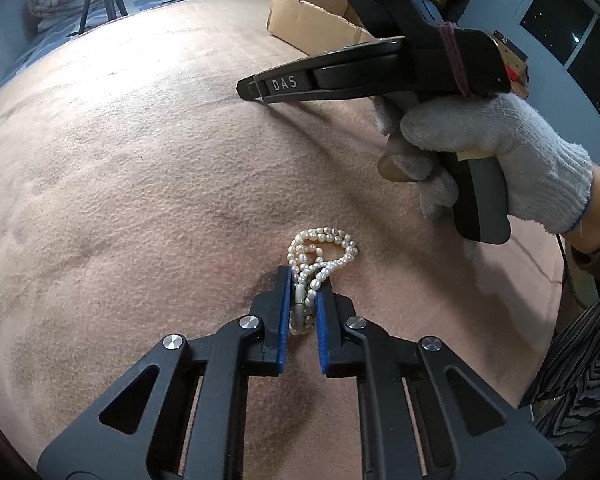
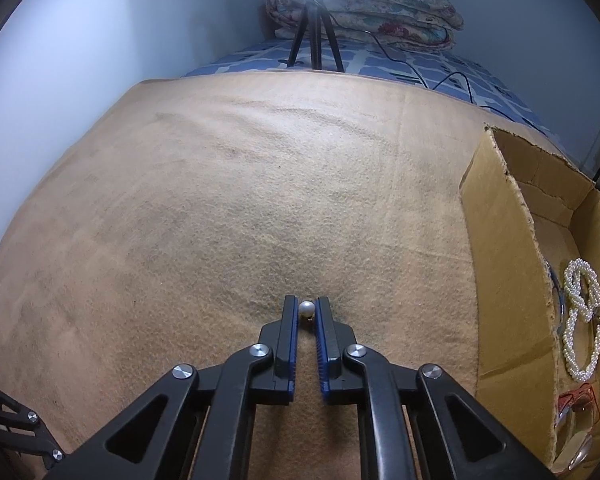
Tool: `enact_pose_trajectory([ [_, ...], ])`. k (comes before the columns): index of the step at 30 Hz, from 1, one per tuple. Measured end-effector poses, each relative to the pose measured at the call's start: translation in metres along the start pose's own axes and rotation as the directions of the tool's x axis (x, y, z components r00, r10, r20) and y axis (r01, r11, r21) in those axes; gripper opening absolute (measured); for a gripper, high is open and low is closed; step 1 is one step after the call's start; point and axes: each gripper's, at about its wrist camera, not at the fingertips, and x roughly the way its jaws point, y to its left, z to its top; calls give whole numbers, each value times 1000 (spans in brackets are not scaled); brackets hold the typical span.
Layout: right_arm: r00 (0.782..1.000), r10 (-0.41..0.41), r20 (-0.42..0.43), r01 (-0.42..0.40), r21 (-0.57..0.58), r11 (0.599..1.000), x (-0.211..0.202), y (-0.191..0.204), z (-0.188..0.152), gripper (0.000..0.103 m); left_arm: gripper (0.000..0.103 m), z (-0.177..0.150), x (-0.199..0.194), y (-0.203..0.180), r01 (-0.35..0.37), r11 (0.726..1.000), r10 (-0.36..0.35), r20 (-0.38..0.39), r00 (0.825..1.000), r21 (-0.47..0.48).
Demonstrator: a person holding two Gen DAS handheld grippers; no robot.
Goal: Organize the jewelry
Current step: 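Close the left tool on the pearl necklace while the right tool grasps the earring, then carry the necklace with the left tool while the right tool carries the earring into the box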
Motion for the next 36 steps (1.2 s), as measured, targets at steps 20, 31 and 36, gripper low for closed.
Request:
enact_pose_trajectory([
  [20,991,104,83,-104,-11,995,-66,-7,-13,6,5,3,-27,12,47,999,-46,48,998,-22],
  [31,982,108,154,-106,-21,994,-126,-27,-16,6,5,0,-55,15,41,998,-37,88,995,-46],
  [36,979,101,179,-101,-14,995,-149,-41,-22,6,5,4,-72,9,49,997,-41,127,991,-60],
])
